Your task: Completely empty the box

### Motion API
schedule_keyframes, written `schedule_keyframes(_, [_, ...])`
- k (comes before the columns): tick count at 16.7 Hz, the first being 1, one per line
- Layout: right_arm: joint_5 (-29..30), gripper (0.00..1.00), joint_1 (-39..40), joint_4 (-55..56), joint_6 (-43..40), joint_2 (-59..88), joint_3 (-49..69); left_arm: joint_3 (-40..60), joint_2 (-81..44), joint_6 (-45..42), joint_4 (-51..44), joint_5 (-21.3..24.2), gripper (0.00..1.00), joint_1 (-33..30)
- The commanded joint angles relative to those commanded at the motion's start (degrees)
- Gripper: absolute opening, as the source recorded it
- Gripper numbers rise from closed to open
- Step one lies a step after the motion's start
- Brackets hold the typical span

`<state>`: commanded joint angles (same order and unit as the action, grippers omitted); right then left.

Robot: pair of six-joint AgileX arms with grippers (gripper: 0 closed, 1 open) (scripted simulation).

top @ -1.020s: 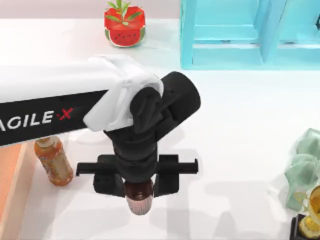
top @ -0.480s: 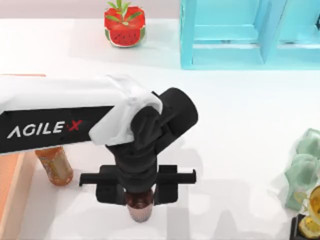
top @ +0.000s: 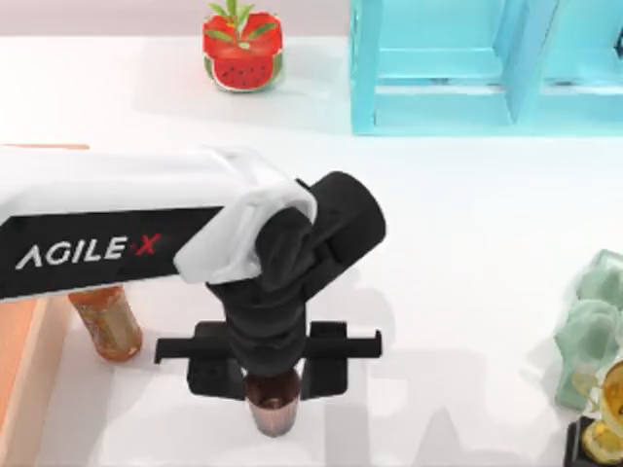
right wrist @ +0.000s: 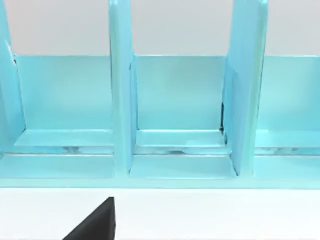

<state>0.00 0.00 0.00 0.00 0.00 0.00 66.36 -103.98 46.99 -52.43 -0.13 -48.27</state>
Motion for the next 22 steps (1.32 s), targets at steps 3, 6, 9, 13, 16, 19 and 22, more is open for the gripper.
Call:
schedule_keyframes(3, [0.0, 1.00, 0.0, 0.0, 0.0, 0.0, 0.0, 0.0, 0.0, 0.0, 0.0, 0.0, 0.83, 0.0])
schedule_keyframes(6, [0.0, 1.00, 0.0, 0.0, 0.0, 0.0, 0.0, 0.0, 0.0, 0.0, 0.0, 0.0, 1.00, 0.0])
schedule_keyframes(9, [0.0, 1.00, 0.0, 0.0, 0.0, 0.0, 0.0, 0.0, 0.0, 0.0, 0.0, 0.0, 1.00, 0.0])
schedule_keyframes(13, [0.0, 1.00, 0.0, 0.0, 0.0, 0.0, 0.0, 0.0, 0.0, 0.0, 0.0, 0.0, 1.00, 0.0])
schedule_keyframes(16, [0.0, 1.00, 0.0, 0.0, 0.0, 0.0, 0.0, 0.7, 0.2, 0.0, -0.9, 0.0, 1.00, 0.0])
schedule_keyframes(19, [0.0, 1.00, 0.0, 0.0, 0.0, 0.0, 0.0, 4.5, 1.2, 0.1, -5.8, 0.0, 1.00, 0.0])
schedule_keyframes(22, [0.0, 1.00, 0.0, 0.0, 0.0, 0.0, 0.0, 9.9, 2.6, 0.2, -12.7, 0.0, 1.00, -0.1])
